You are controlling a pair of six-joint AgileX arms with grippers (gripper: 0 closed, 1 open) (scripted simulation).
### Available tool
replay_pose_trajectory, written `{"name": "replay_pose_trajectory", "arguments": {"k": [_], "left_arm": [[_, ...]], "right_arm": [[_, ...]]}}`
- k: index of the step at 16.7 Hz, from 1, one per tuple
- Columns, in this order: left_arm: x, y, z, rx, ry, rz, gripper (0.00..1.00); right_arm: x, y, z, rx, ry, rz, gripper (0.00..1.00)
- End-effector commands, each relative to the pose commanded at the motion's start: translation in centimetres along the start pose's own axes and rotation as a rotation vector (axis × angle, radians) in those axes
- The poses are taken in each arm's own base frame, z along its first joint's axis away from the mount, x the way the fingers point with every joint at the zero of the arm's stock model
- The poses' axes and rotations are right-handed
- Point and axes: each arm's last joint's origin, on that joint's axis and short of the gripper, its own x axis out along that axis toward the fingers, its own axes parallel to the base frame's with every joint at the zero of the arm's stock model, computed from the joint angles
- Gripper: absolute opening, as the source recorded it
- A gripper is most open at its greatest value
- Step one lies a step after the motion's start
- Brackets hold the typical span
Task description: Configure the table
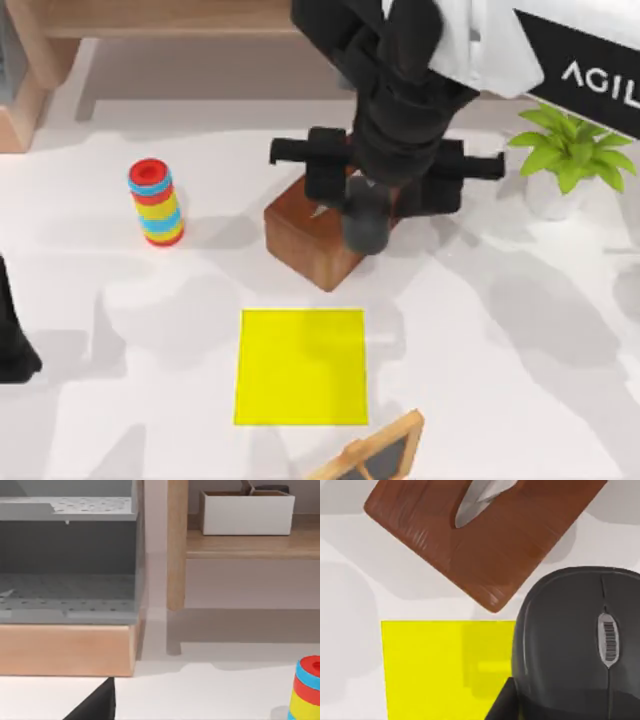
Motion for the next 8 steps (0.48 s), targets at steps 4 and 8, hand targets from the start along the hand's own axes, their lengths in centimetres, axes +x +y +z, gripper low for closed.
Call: {"name": "replay_pose_trajectory", "arguments": {"k": [4, 8], "left_arm": [[0.0, 0.0, 0.0, 0.0, 0.0, 0.0, 1.0], [0.0, 0.0, 0.0, 0.0, 0.0, 0.0, 1.0]], "right_arm": [[4.6, 4.4, -4.9, -0.051, 0.078, -0.036, 0.0], [8.2, 5.9, -7.2, -0.065, 0.121, -0.089, 0.0]]}}
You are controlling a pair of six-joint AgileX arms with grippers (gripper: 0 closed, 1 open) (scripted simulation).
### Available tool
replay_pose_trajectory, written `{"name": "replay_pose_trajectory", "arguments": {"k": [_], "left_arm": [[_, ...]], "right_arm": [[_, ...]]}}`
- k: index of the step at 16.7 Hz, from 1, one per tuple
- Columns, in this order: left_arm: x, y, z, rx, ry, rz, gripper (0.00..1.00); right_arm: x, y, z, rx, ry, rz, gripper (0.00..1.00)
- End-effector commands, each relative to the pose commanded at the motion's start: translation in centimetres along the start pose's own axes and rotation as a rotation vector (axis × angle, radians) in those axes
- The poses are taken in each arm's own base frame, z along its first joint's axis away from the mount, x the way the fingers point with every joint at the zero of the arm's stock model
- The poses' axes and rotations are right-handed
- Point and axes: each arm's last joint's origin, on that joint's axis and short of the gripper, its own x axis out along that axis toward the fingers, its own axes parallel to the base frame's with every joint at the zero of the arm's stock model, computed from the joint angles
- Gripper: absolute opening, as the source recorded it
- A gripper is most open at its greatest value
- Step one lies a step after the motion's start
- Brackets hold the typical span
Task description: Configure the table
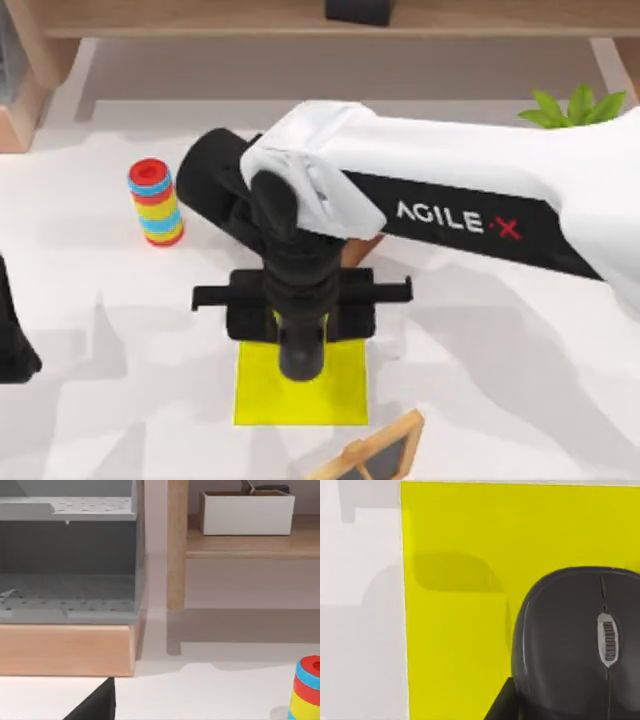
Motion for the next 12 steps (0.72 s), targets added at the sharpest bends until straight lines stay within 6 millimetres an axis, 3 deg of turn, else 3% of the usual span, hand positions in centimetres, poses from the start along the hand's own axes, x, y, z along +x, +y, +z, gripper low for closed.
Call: {"name": "replay_pose_trajectory", "arguments": {"k": [12], "left_arm": [[0.0, 0.0, 0.0, 0.0, 0.0, 0.0, 1.0]], "right_arm": [[-0.19, 0.07, 0.14, 0.007, -0.009, 0.011, 0.0]]}}
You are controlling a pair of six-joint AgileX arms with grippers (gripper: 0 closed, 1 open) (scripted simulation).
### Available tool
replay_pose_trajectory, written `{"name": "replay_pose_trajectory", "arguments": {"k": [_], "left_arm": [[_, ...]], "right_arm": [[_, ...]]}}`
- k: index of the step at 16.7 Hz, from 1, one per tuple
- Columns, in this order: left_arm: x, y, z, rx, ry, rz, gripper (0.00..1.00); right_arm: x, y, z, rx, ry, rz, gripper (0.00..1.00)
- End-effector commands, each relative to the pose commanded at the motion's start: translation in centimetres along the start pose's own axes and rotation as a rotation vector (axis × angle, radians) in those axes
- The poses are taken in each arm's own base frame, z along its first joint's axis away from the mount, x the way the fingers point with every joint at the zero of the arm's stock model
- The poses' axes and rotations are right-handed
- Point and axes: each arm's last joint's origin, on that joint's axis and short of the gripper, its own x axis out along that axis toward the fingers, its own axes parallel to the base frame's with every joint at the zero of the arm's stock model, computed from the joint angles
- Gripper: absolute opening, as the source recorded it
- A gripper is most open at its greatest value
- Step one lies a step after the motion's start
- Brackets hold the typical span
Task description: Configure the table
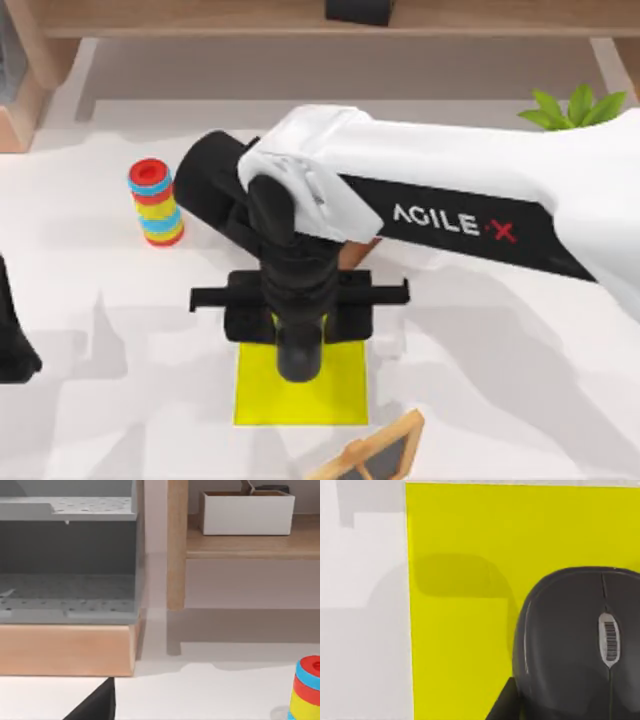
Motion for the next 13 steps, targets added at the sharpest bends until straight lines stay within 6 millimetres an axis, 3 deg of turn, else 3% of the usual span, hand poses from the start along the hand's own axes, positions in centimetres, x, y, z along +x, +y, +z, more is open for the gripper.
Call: {"name": "replay_pose_trajectory", "arguments": {"k": [13], "left_arm": [[0.0, 0.0, 0.0, 0.0, 0.0, 0.0, 1.0]], "right_arm": [[-2.0, 0.4, 0.4, 0.003, -0.053, 0.065, 0.0]]}}
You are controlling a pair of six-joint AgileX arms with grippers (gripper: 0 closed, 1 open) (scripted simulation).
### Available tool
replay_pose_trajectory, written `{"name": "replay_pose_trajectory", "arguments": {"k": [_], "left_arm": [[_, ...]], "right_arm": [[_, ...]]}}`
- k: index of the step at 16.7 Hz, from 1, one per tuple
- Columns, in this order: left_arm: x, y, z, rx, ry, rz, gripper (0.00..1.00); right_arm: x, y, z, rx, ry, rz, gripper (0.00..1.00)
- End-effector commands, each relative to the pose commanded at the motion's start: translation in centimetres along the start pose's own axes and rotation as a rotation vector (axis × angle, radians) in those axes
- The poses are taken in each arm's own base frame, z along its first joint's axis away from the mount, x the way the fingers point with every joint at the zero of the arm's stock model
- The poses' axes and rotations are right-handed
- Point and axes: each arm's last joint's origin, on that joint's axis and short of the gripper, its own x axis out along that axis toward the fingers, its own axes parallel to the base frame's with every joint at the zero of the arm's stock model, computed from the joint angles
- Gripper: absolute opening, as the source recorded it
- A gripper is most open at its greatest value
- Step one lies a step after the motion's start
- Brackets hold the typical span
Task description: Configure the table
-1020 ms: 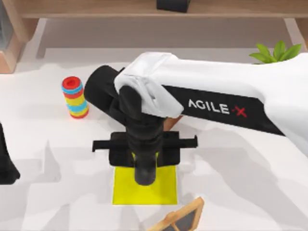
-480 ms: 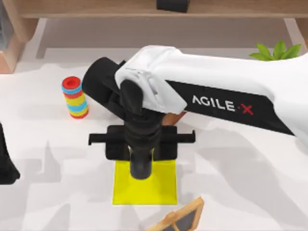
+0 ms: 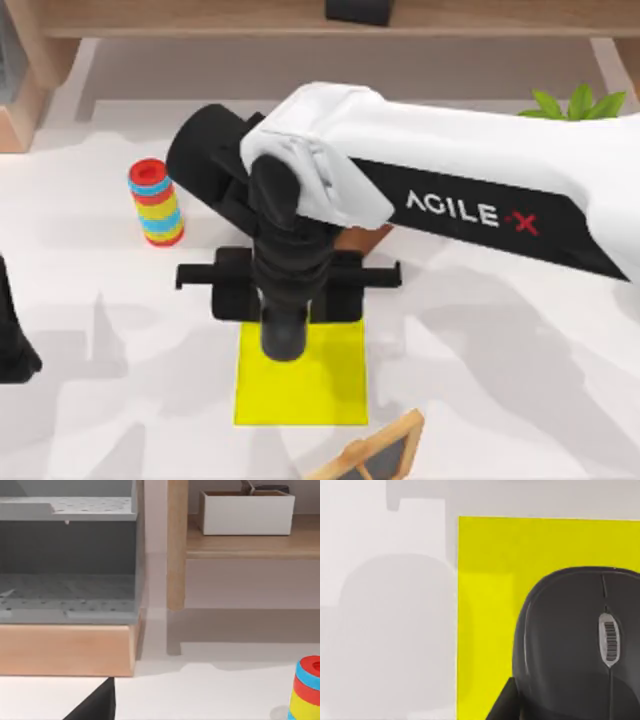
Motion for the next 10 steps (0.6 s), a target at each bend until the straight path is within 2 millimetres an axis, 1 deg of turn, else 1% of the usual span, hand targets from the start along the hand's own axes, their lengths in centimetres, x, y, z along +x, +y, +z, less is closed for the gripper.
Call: {"name": "replay_pose_trajectory", "arguments": {"k": [3, 5, 10], "left_arm": [[0.0, 0.0, 0.0, 0.0, 0.0, 0.0, 1.0], [0.0, 0.0, 0.0, 0.0, 0.0, 0.0, 1.0], [0.0, 0.0, 0.0, 0.0, 0.0, 0.0, 1.0]], "right_arm": [[0.3, 0.0, -0.1, -0.001, 0.004, -0.005, 0.0], [0.9, 0.0, -0.2, -0.003, 0.014, -0.017, 0.0], [3.6, -0.5, -0.9, -0.01, 0.067, -0.082, 0.0]]}}
